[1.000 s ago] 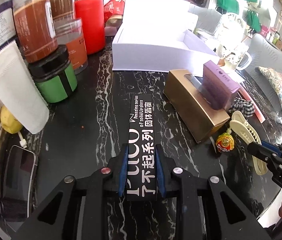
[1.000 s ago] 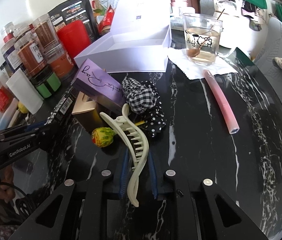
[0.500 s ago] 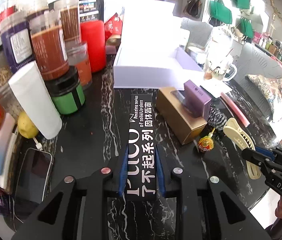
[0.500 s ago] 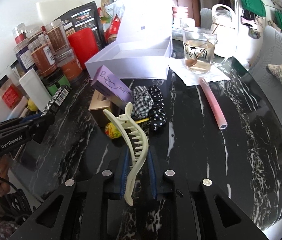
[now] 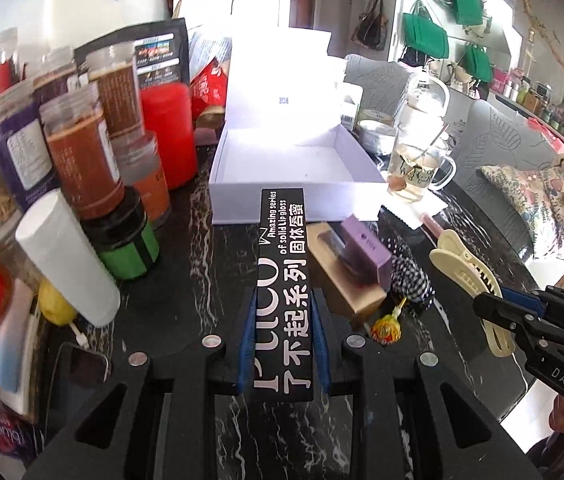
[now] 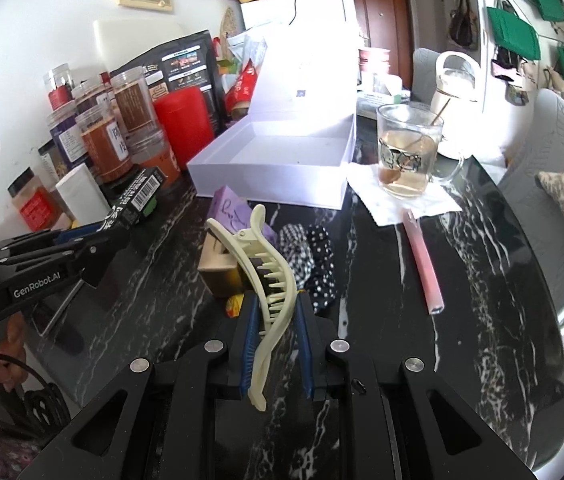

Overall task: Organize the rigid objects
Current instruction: 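Carry the black box with the left tool while the right tool carries the clip into the white box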

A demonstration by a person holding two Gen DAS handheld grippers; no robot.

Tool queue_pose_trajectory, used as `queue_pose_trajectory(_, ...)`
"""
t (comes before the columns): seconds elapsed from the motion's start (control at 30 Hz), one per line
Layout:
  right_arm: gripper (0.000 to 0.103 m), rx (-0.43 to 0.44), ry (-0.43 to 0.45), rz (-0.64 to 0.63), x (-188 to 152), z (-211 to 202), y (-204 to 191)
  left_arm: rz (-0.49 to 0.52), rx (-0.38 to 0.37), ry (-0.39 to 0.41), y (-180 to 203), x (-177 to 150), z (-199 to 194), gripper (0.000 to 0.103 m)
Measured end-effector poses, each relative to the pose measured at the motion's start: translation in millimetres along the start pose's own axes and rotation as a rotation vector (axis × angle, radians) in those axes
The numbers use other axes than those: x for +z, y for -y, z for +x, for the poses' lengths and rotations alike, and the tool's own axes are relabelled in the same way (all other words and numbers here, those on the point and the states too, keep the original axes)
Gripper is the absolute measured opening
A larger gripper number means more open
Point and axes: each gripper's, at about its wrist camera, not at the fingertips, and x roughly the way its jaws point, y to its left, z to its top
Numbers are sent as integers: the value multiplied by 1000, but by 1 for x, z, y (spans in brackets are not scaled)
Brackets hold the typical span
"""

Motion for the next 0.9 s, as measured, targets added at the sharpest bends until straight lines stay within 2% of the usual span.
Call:
queue_pose_trajectory(0.4, 18, 36, 27, -22, 38, 9, 2, 20, -10, 40, 2, 36, 9, 25)
queue_pose_trajectory(0.9, 18, 67, 30, -38, 89, 38, 11, -1, -16, 52, -12, 84, 43, 25)
